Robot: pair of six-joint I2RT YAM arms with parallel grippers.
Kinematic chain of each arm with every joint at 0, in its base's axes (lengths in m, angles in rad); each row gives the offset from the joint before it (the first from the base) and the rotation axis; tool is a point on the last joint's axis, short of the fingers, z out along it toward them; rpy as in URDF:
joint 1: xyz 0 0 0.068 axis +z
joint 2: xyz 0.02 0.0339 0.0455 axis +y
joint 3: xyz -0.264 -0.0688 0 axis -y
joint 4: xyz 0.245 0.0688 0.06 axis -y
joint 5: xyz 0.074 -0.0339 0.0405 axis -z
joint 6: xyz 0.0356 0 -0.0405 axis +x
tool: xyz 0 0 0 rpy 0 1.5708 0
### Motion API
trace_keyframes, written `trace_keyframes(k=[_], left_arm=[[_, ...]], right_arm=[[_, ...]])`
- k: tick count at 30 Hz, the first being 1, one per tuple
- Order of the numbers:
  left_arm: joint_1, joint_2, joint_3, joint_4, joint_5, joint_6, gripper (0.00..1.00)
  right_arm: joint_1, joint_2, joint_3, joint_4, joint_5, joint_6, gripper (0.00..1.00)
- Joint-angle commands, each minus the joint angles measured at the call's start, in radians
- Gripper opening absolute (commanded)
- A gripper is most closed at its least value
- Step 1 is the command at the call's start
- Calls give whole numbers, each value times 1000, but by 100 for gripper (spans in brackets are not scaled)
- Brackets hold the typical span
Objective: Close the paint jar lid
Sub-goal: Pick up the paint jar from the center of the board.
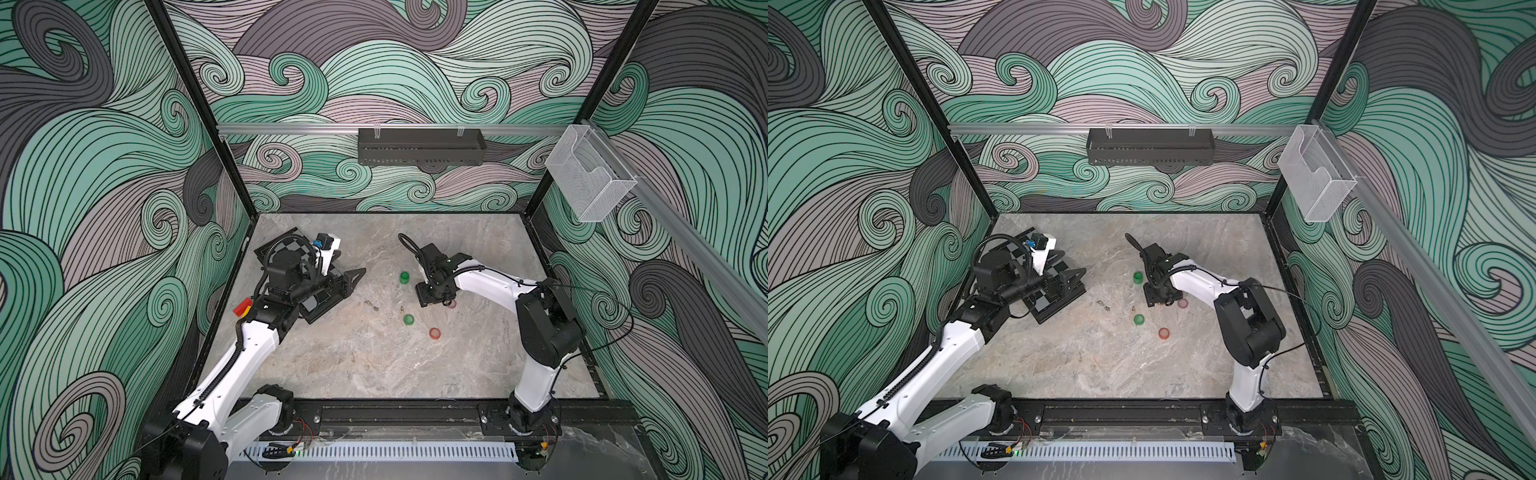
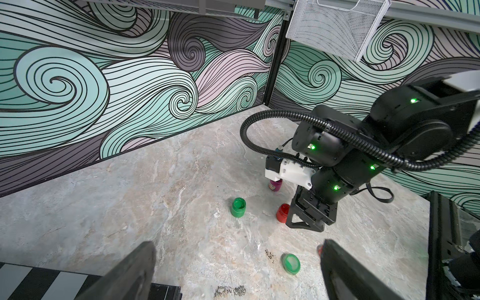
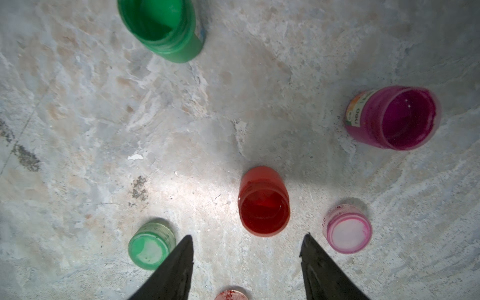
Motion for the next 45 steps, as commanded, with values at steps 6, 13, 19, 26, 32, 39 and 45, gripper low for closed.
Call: trace_keyframes(k=[6, 13, 19, 26, 32, 39, 45], left_arm=[[-4, -21, 3, 13, 7, 1, 99], [-3, -15, 5, 12, 17, 2, 99], [-3, -8, 8, 10, 24, 3, 99], [-3, -1, 10, 10, 29, 3, 99], [-3, 4, 9, 14, 30, 0, 99], [-3, 11, 6, 28, 39, -10, 99], [-3, 14, -46, 149, 77, -16, 99]], right_arm=[[-29, 63, 67, 18, 9, 28, 57], [-44, 97, 77, 19, 8, 29, 51], [-46, 119, 80, 24, 7, 31, 45], [-46, 143, 84, 26, -7, 25, 40], [-46, 152, 78, 23, -8, 23, 35], [-46, 116, 73, 24, -19, 12, 32], [-46, -2, 63, -10, -38, -16, 32]])
